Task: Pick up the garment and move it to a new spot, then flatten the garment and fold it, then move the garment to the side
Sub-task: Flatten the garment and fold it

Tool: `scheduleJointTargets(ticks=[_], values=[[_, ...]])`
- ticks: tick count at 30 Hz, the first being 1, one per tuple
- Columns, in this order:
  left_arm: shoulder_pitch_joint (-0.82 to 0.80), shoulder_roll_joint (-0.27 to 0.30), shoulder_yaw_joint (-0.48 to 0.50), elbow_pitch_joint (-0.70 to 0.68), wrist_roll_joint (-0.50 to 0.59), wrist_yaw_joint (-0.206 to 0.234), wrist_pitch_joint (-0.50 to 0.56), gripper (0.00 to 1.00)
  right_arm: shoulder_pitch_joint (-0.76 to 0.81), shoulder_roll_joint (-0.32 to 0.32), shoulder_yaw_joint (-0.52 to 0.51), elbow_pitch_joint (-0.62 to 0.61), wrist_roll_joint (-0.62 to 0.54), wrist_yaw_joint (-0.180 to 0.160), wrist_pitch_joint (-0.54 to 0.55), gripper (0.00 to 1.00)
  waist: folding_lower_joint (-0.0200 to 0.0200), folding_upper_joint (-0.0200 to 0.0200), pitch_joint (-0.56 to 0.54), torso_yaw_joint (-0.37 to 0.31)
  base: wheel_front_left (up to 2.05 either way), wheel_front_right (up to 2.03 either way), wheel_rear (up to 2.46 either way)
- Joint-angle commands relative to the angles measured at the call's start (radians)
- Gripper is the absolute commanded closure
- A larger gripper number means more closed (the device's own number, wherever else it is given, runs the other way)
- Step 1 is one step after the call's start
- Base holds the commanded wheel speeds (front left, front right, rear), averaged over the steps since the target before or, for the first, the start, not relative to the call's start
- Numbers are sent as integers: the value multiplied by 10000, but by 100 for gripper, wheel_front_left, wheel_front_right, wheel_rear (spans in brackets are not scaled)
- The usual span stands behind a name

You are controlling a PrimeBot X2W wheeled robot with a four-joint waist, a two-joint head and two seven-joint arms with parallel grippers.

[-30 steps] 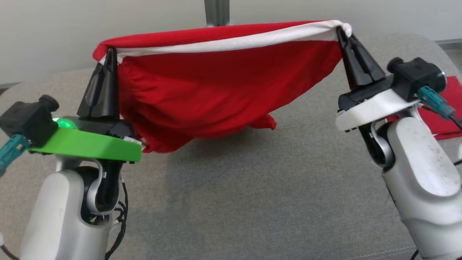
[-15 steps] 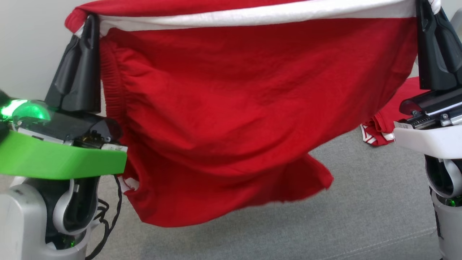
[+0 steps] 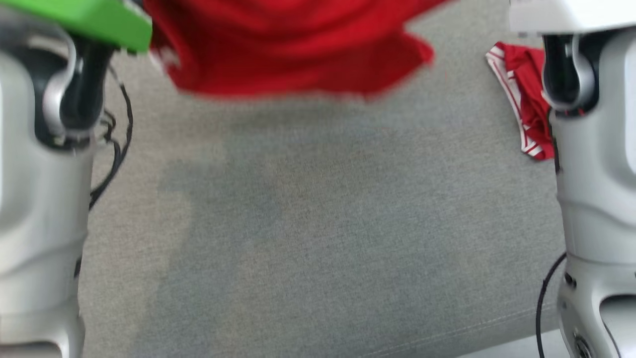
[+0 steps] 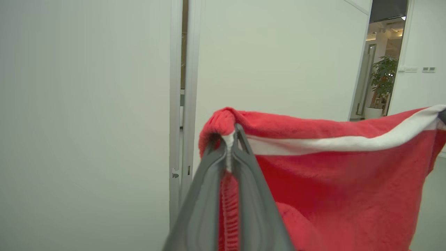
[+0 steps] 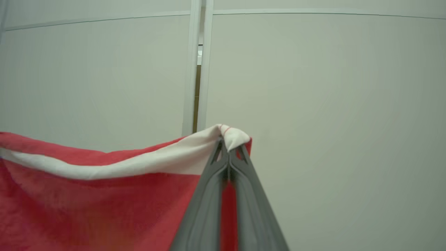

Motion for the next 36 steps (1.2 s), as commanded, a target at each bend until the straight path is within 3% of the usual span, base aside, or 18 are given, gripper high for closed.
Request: scheduleJointTargets(ticks=[1, 6, 12, 15, 25, 36], values=[[-344, -110, 18, 465, 74, -145, -313, 100, -212, 148, -12, 331, -85, -13, -268, 100, 0, 0, 970, -27, 0, 0, 0], [-153, -370, -21, 2088, -173, -476, -1185, 100, 215, 373, 736, 1280, -167, -14, -695, 100, 0, 0, 983, -17, 0, 0, 0], [1682, -310, -394, 3295, -558, -799, -1987, 100, 1902, 395, 1440, 2242, 213, -14, -834, 100, 0, 0, 956, -1, 0, 0, 0], [2653, -343, -610, 3362, -802, -871, -2383, 100, 2701, 396, 1484, 2034, 479, -14, -840, 100, 0, 0, 898, 23, 0, 0, 0], [5852, -369, -736, 1774, -1630, -937, -3711, 100, 5840, 428, 512, -467, 548, -14, -841, 100, 0, 0, -213, 113, 0, 0, 0], [9317, -340, -1266, -1635, -1934, 9, -3243, 100, 9022, 477, -276, -2965, 289, -14, -331, 100, 0, 0, -1387, 125, 0, 0, 0]])
